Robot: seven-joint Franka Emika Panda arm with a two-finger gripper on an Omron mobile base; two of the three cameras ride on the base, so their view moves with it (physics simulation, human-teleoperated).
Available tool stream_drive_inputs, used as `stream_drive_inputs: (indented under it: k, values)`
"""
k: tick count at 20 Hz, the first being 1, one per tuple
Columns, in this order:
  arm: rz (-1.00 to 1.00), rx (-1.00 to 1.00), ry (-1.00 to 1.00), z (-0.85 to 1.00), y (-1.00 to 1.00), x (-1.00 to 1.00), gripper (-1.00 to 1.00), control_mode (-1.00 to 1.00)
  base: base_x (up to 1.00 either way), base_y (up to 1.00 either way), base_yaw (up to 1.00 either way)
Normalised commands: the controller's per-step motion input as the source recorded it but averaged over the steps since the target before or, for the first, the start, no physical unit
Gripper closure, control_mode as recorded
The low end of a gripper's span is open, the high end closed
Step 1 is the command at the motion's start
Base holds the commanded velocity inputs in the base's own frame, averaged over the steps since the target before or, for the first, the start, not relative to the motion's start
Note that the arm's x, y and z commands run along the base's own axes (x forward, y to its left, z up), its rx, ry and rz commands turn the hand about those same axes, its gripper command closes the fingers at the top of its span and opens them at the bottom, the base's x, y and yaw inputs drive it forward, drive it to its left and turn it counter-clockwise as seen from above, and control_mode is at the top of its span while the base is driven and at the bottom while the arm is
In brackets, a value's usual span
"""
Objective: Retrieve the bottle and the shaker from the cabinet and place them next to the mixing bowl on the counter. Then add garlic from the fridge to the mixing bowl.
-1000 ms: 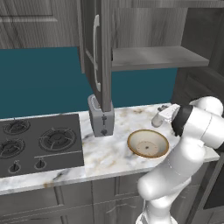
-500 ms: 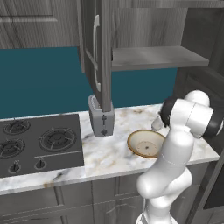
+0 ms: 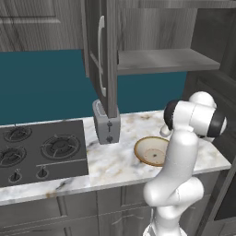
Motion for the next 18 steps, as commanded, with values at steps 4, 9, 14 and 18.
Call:
stream_drive_inputs:
  k: [4,9,14,18]
  values:
    - [0.0,-0.04,0.0,-0.12,0.15,0.0,-1.0,-1.0,0.0,0.0,0.0]
    - [0.0,-0.05,0.0,-0.01,0.28,0.0,-1.0,-1.0,0.0,0.0,0.0]
    - [0.0,-0.03,-0.01,0.12,0.2,-0.05,-1.0,-1.0,0.0,0.0,0.0]
    - [0.0,-0.01,-0.05,0.6,0.02,-0.16,-1.0,-1.0,0.0,0.0,0.0]
